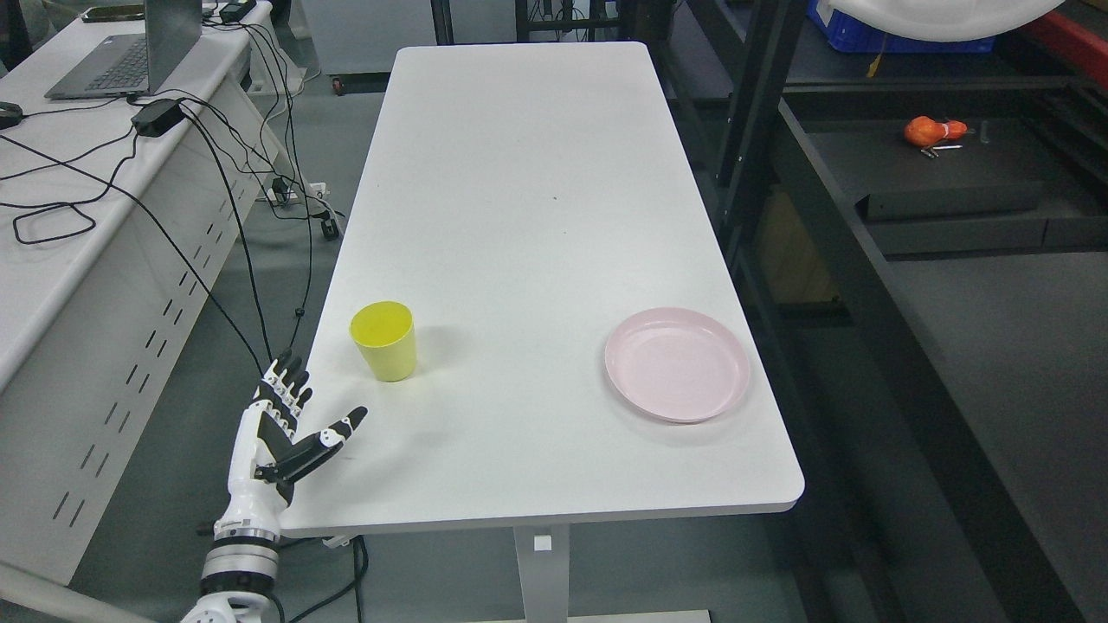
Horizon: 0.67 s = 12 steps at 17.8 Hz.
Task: Place yellow IKEA cup on middle right shelf
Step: 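Reach the left hand toward the yellow cup on the table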
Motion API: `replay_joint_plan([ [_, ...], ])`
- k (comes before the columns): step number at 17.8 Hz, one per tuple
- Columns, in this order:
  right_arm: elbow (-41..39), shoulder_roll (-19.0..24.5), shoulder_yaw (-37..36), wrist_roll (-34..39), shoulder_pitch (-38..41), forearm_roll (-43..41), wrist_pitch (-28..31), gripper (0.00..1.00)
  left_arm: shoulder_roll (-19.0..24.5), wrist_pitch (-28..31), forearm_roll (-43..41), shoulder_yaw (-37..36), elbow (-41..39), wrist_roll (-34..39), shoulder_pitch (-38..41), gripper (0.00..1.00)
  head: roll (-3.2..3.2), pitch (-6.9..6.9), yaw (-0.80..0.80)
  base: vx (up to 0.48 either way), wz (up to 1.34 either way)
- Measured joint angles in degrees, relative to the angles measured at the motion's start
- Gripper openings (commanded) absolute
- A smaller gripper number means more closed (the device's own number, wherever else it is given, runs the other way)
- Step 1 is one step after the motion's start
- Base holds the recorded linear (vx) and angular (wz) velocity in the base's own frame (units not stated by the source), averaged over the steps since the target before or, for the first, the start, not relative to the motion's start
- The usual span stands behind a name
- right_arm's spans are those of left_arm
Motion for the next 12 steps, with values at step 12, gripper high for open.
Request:
replay_joint_plan([
  [12,0.0,0.0,0.0,0.0,0.0,0.0,0.0,0.99,0.1,0.0,-0.1,-0.4,12.8,-0.9,-13.2,0.99,0.00,0.00,0.00,0.004,0.00],
])
